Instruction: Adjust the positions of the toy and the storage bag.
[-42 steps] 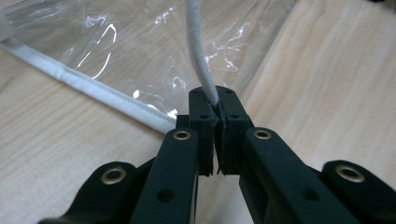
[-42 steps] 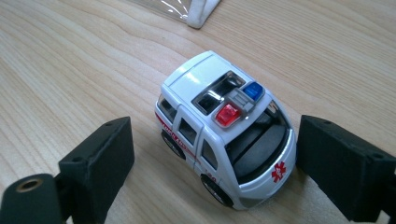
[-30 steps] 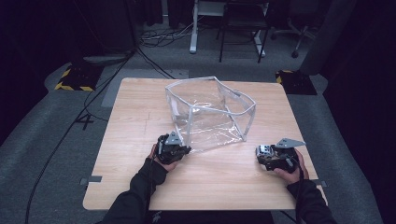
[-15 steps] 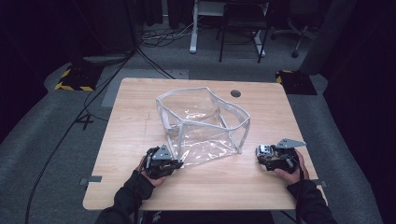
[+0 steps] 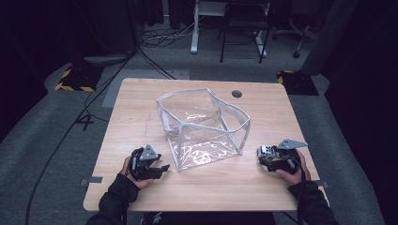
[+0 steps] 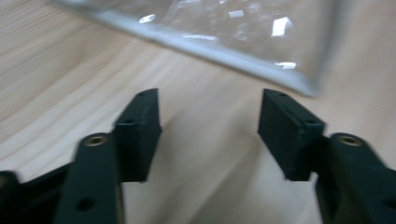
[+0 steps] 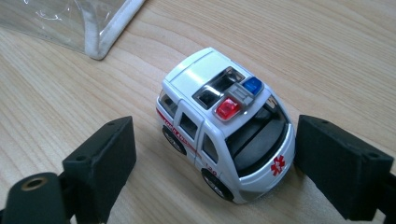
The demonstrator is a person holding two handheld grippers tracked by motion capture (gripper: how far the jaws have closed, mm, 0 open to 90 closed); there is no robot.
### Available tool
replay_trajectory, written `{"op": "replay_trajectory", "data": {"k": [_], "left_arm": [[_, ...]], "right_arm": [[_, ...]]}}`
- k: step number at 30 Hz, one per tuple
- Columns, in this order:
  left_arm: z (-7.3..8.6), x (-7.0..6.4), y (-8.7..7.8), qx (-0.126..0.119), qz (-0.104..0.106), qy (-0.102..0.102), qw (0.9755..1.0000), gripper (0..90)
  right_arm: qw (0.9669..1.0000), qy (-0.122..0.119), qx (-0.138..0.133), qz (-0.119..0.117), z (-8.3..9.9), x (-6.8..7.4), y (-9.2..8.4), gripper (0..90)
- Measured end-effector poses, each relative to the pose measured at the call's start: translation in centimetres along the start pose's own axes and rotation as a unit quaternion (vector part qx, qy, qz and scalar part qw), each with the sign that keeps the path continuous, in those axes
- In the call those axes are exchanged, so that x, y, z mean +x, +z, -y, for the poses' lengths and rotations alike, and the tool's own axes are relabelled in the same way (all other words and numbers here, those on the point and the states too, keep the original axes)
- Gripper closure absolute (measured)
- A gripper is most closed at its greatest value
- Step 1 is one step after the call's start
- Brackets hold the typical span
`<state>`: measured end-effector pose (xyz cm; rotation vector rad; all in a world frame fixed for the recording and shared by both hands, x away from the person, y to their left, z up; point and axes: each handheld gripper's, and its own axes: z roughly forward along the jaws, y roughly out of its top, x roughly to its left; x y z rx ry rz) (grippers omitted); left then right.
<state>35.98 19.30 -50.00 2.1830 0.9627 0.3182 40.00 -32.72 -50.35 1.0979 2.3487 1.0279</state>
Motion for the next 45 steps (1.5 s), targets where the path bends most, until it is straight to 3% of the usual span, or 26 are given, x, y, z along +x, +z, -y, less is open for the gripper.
{"op": "replay_trajectory", "data": {"k": [2,5,8,11,15,17,19,22,29,34,36,38,41,43,45], "left_arm": [[-0.3,1.0,0.3,-0.006,-0.023,-0.018,0.9995,38.2],[-1.2,2.3,1.1,-0.003,-0.073,-0.048,0.9962,31.2],[-2.1,3.5,1.9,-0.013,-0.086,-0.071,0.9936,29.9],[-3.3,4.4,3.0,-0.006,-0.098,-0.084,0.9916,27.9],[-4.7,5.5,4.3,-0.005,-0.108,-0.091,0.9899,28.4],[-5.3,5.8,4.9,-0.002,-0.114,-0.081,0.9901,27.3],[-5.9,6.1,5.4,-0.002,-0.107,-0.081,0.9909,27.0],[-6.7,5.9,6.1,-0.007,-0.102,-0.064,0.9927,37.6],[-9.1,5.1,8.4,-0.006,-0.079,-0.046,0.9958,41.1],[-10.7,3.9,9.9,0.002,-0.082,-0.041,0.9958,39.3],[-10.6,4.0,10.1,-0.002,-0.076,-0.050,0.9959,35.8],[-10.4,4.0,9.8,0.005,-0.073,-0.038,0.9966,28.0],[-9.5,3.7,8.7,0.022,-0.050,-0.016,0.9984,22.3],[-9.1,3.6,8.4,0.019,-0.045,-0.019,0.9986,21.6],[-8.3,3.6,7.6,0.024,-0.042,-0.010,0.9988,19.6]], "right_arm": [[1.0000,0.000,0.000,0.000,0.0,0.0,0.0,13.4],[1.0000,0.000,0.000,0.000,0.0,0.0,0.0,13.4],[1.0000,0.000,0.000,0.000,0.0,0.0,0.0,13.4],[1.0000,0.000,0.000,0.000,0.0,0.0,0.0,13.4],[1.0000,0.000,0.000,0.000,0.0,0.0,0.0,13.4],[1.0000,0.000,0.000,0.000,0.0,0.0,0.0,13.5],[1.0000,0.000,0.000,0.000,0.0,0.0,0.0,13.5],[1.0000,0.000,0.000,0.000,0.0,0.0,0.0,13.5],[1.0000,0.000,0.000,0.000,0.0,0.0,0.0,13.7],[1.0000,0.001,0.000,-0.001,0.0,0.0,0.0,13.7],[1.0000,-0.005,-0.001,-0.003,0.1,-0.1,-0.1,14.4],[0.9999,-0.007,-0.001,-0.008,0.2,-0.1,-0.2,15.3],[0.9998,-0.014,-0.003,-0.016,0.2,-0.3,-0.3,15.5],[0.9998,-0.011,-0.003,-0.018,0.2,-0.3,-0.3,15.5],[0.9994,-0.025,-0.002,-0.025,0.3,-0.6,-0.3,15.6]]}}
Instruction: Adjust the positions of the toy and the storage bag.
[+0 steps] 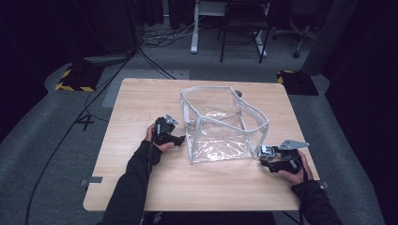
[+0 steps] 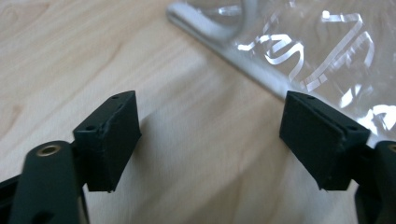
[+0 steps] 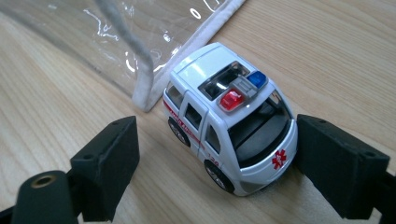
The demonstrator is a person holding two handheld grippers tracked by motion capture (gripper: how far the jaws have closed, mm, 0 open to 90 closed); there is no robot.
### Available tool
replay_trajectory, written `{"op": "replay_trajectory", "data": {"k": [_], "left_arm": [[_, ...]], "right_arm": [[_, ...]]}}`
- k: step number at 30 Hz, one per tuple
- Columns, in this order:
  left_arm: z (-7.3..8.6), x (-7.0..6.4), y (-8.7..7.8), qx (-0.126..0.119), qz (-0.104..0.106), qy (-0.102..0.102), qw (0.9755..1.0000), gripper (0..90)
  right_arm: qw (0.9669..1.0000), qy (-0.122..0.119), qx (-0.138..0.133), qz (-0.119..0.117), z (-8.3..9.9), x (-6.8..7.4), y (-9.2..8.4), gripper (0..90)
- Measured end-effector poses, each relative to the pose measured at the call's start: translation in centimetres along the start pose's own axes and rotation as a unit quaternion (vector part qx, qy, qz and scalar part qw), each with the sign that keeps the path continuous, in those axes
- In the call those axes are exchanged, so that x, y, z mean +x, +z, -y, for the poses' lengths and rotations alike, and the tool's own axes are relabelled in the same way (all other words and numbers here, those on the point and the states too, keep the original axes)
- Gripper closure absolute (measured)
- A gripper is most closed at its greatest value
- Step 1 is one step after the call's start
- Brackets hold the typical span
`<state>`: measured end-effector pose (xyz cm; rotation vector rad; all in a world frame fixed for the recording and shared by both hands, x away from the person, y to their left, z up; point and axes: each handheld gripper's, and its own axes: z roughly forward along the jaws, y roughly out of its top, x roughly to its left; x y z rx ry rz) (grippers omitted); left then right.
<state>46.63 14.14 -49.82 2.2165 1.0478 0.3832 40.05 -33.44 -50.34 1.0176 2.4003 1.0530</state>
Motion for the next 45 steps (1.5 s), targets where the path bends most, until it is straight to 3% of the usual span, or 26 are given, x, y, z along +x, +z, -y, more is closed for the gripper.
{"op": "replay_trajectory", "data": {"k": [7,12,13,16,22,28,30,33,36,38,45], "left_arm": [[3.4,-0.5,-2.6,-0.012,0.010,0.012,0.9998,17.5],[6.3,-2.2,-5.1,-0.013,0.023,0.022,0.9994,17.3],[6.3,-2.2,-5.1,-0.013,0.023,0.022,0.9994,17.3],[7.8,-2.9,-6.4,-0.010,0.031,0.028,0.9991,17.3],[10.1,-3.8,-8.3,-0.011,0.028,0.012,0.9995,17.2],[10.5,-3.9,-8.6,-0.011,0.028,0.019,0.9994,16.6],[10.4,-3.9,-8.6,-0.011,0.027,0.017,0.9994,15.9],[10.4,-3.9,-8.6,-0.011,0.027,0.019,0.9994,15.5],[10.4,-3.9,-8.5,-0.011,0.027,0.019,0.9994,15.0],[10.4,-3.9,-8.5,-0.011,0.027,0.021,0.9994,15.0],[10.4,-3.9,-8.5,-0.011,0.027,0.021,0.9994,15.0]], "right_arm": [[0.9994,-0.022,0.000,-0.025,-0.2,-1.0,0.3,15.5],[0.9984,-0.036,-0.001,-0.044,-0.3,-1.9,0.3,18.5],[0.9984,-0.036,-0.001,-0.044,-0.3,-1.9,0.3,18.5],[0.9975,-0.042,-0.015,-0.054,-0.1,-1.9,0.0,34.2],[0.9969,-0.044,-0.020,-0.062,0.4,-1.9,-0.7,45.3],[0.9967,-0.049,-0.022,-0.061,0.7,-1.7,-0.9,45.2],[0.9970,-0.050,-0.016,-0.057,0.6,-1.7,-0.8,33.1],[0.9972,-0.048,-0.013,-0.056,0.4,-1.7,-0.5,29.1],[0.9972,-0.047,-0.014,-0.056,0.0,-1.7,-0.1,32.3],[0.9962,-0.056,-0.019,-0.064,-0.1,-1.2,0.0,41.3],[0.9962,-0.050,-0.023,-0.068,0.4,-1.3,-0.6,47.7]]}}
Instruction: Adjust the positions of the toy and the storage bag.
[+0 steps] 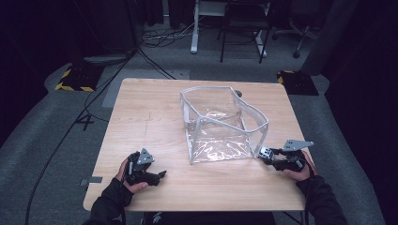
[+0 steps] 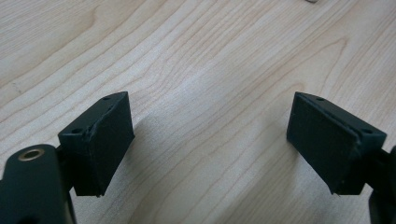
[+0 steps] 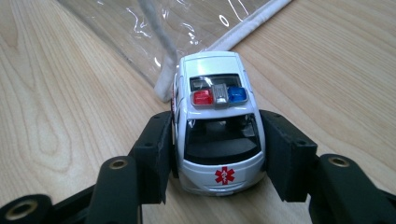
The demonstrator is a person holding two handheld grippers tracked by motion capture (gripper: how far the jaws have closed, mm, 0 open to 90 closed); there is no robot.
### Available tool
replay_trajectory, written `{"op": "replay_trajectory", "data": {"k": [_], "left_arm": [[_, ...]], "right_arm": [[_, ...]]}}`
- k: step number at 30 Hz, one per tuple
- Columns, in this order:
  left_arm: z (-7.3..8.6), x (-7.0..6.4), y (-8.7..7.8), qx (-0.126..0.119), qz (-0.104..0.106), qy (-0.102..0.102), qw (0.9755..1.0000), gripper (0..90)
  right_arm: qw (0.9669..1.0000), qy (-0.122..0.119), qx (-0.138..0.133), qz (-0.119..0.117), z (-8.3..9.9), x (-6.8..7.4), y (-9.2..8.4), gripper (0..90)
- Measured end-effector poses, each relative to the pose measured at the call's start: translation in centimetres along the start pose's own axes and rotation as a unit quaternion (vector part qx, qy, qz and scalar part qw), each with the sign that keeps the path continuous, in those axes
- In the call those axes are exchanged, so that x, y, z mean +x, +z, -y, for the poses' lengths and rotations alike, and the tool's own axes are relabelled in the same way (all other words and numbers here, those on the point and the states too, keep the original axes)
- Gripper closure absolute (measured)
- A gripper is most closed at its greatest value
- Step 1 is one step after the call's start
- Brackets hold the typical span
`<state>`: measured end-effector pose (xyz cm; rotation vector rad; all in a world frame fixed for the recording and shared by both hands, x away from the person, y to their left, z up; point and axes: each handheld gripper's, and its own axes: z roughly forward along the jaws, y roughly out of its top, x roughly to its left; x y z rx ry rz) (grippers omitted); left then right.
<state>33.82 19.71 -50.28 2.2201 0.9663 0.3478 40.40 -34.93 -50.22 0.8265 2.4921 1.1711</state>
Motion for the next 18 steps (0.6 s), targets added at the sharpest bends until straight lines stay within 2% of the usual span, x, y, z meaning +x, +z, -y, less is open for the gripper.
{"op": "replay_trajectory", "data": {"k": [3,18], "left_arm": [[0.00,-0.01,0.01,0.000,0.001,-0.001,1.0000,15.0],[-0.04,0.04,0.02,0.003,0.006,0.000,1.0000,14.7]], "right_arm": [[1.0000,0.001,0.001,0.010,0.04,0.27,-0.07,47.9],[0.9996,0.006,0.001,0.027,0.16,0.67,-0.24,48.4]]}}
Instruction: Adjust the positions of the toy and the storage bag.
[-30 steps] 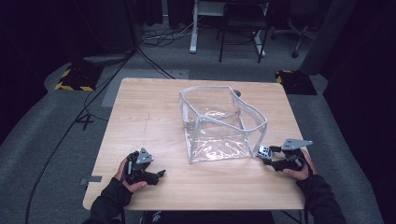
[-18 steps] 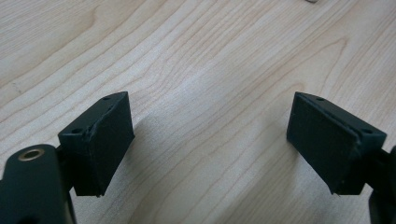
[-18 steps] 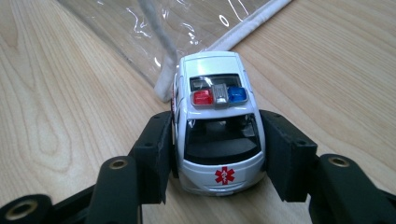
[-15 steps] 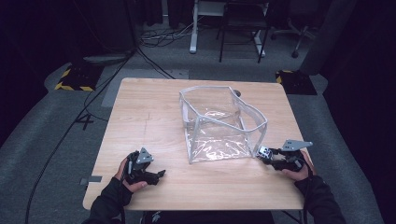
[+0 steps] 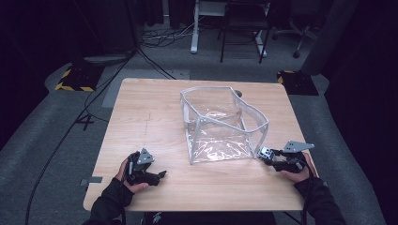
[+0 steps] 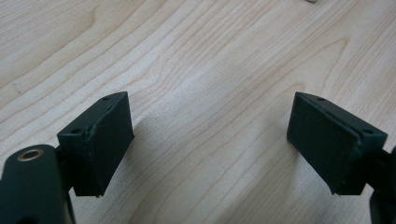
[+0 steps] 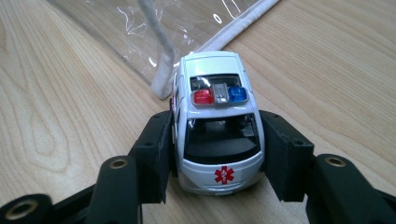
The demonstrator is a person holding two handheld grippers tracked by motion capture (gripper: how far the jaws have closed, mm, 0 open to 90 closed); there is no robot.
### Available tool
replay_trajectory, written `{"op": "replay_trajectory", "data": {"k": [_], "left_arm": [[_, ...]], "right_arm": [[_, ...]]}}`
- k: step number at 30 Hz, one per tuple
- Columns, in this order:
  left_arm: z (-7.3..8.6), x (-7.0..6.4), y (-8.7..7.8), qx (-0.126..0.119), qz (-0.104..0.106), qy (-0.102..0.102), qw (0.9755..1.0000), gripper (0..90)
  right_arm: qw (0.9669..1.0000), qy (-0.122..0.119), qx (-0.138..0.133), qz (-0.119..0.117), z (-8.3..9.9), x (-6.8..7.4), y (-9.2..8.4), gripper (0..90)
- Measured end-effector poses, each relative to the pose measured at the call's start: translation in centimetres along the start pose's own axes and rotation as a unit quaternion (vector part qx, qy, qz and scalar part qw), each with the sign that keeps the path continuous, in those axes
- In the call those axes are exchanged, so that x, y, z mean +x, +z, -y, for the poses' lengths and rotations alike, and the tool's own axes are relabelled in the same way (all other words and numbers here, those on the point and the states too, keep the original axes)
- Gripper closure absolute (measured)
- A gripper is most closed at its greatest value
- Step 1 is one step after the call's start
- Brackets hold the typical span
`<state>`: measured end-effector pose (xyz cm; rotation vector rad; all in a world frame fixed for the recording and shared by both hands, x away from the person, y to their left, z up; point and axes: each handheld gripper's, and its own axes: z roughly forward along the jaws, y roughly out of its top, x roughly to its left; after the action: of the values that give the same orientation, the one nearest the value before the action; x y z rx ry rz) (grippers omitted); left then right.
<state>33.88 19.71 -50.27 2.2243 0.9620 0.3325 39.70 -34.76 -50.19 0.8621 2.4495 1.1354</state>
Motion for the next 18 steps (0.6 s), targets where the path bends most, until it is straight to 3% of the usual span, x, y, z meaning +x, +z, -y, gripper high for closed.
{"op": "replay_trajectory", "data": {"k": [10,11,18], "left_arm": [[-0.01,-0.01,0.08,-0.005,-0.005,-0.001,1.0000,14.4],[-0.05,0.03,0.09,-0.004,-0.008,0.001,1.0000,14.0],[-0.09,0.08,0.10,-0.004,-0.010,0.004,0.9999,13.7]], "right_arm": [[0.9998,0.006,-0.014,0.016,0.20,0.18,-0.50,48.6],[0.9993,0.019,-0.018,0.029,0.27,0.12,-0.64,48.7],[0.9965,0.041,-0.016,0.071,0.41,-0.40,-0.69,48.7]]}}
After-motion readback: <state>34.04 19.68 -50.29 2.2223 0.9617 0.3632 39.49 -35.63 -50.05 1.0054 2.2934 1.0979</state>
